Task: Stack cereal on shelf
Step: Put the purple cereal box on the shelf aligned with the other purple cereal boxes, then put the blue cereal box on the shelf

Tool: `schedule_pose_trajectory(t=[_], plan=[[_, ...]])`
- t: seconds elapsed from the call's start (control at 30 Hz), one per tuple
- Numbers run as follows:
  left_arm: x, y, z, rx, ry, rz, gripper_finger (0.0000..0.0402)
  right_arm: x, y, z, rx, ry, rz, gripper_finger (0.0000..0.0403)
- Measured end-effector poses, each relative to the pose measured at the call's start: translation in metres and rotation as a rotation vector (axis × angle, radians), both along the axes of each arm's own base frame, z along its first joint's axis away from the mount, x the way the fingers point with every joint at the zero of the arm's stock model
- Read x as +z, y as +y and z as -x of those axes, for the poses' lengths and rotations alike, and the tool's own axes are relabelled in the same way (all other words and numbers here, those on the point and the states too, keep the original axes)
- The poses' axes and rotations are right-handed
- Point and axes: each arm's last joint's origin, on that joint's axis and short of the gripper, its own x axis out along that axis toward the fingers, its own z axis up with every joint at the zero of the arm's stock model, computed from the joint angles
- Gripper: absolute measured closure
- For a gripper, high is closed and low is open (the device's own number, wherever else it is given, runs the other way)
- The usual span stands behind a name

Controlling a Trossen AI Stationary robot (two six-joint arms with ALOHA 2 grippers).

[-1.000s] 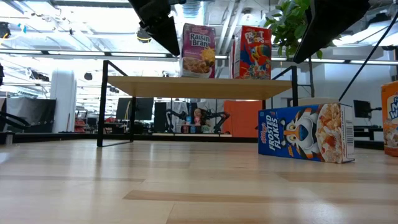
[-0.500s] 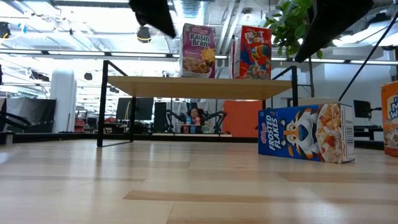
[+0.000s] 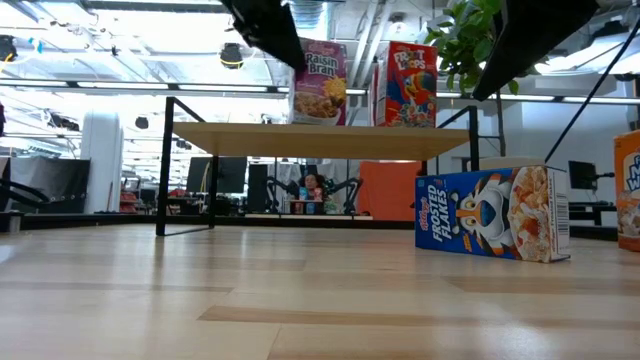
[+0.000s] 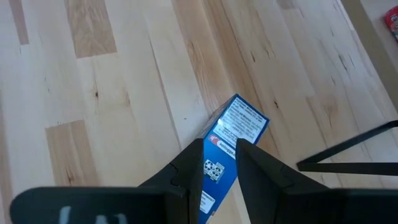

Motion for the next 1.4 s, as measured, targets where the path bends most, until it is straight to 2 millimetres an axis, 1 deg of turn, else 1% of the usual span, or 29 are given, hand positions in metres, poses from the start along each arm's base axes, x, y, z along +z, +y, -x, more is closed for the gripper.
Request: schedule_pose_trajectory(t=[0.07,0.27,0.5,0.6,0.67,0.8,0.87,0.93,1.0,1.1,1.23,1.3,1.4], plan=[[-0.004,0.003,-0.004,0.005,0.007,-0.008,0.0401,0.0,0.0,0.0,0.0,0.001,0.001,0.0284],[-0.009,0.01,-0.006,0.023,0.044,-0.023,0.0401,0.0,0.0,0.0,-0.001,0.002,0.0,0.0284],[-0.008,0.013,-0.006,0.03,0.036,-0.028,0.0401,0.0,0.0,0.001,0.0,0.009,0.004,0.0284],[-0.008,0.013,-0.006,0.02,0.03,-0.003,0.0401,-0.001,0.0,0.001,0.0,0.015,0.002,0.0284],[-0.008,0.01,-0.007,0.001,0.02,0.03,0.0401,-0.002,-0.002,0.004,-0.017,0.055,-0.015,0.0284],[0.0,-0.002,-0.004,-0.096,-0.009,0.092,0.0401,-0.006,-0.013,0.02,-0.19,0.166,-0.007,0.0281],[0.004,-0.008,-0.003,-0.146,-0.015,0.116,0.0401,-0.006,-0.016,0.024,-0.237,0.189,0.004,0.027],[0.009,-0.015,-0.003,-0.187,-0.03,0.133,0.0397,-0.006,-0.018,0.026,-0.244,0.217,0.0,0.0251],[0.013,-0.021,0.0,-0.226,-0.032,0.138,0.0386,-0.005,-0.02,0.026,-0.247,0.247,-0.036,0.0227],[0.014,-0.031,0.0,-0.275,-0.028,0.132,0.0356,-0.007,-0.025,0.021,-0.27,0.268,-0.09,0.0185],[0.013,-0.04,0.002,-0.307,-0.009,0.131,0.0301,-0.008,-0.028,0.008,-0.289,0.191,-0.182,0.0135],[0.011,-0.042,0.004,-0.312,0.01,0.134,0.0273,-0.014,-0.028,0.001,-0.286,0.131,-0.222,0.0121],[0.01,-0.045,0.005,-0.309,0.022,0.147,0.0234,-0.02,-0.027,0.0,-0.285,0.108,-0.242,0.0113]])
